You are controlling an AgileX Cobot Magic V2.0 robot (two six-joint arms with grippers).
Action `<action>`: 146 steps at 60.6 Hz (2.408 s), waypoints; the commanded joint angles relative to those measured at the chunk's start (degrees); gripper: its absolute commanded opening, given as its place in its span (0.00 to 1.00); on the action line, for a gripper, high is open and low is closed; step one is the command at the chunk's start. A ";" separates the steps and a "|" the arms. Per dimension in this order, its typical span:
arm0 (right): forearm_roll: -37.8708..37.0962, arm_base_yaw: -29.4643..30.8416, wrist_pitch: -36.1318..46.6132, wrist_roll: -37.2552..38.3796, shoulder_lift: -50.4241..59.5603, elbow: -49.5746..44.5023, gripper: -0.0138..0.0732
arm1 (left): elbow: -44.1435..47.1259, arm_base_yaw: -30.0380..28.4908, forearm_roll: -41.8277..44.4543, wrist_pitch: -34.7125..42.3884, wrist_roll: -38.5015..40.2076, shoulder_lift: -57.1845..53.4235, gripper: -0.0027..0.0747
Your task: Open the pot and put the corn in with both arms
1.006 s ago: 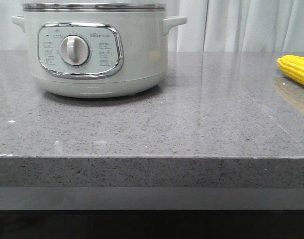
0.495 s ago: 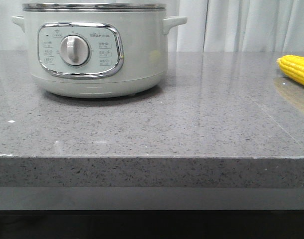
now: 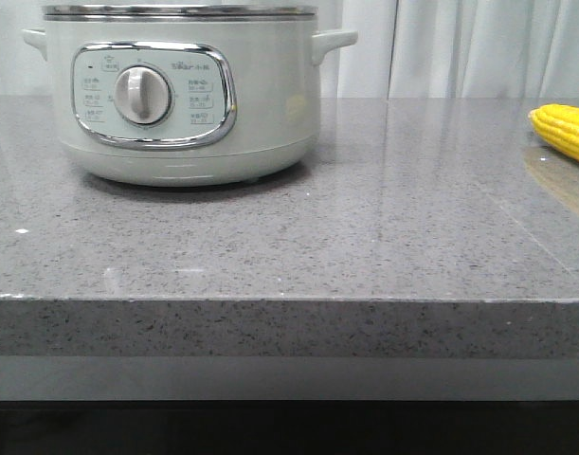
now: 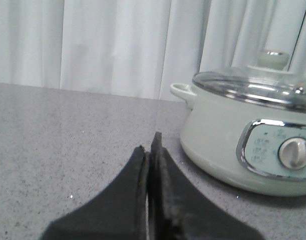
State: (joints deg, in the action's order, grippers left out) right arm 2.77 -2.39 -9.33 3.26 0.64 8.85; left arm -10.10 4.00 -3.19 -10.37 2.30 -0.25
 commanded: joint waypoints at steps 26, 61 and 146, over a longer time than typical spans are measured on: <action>-0.36 0.34 -12.83 -0.18 -20.54 26.26 0.08 | -28.67 -0.16 2.50 -17.41 -0.03 18.71 0.01; -0.36 0.34 -19.02 -0.18 -32.45 29.82 0.08 | -33.82 -0.16 1.98 -18.51 -0.03 30.66 0.01; -0.36 0.34 -18.97 -0.23 -32.45 29.82 0.83 | -67.17 23.19 0.48 -2.00 -0.03 79.30 0.76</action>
State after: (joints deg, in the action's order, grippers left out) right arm 2.77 -2.39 -33.35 3.26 -31.23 37.21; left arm -72.04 26.38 -1.80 -17.95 2.30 77.07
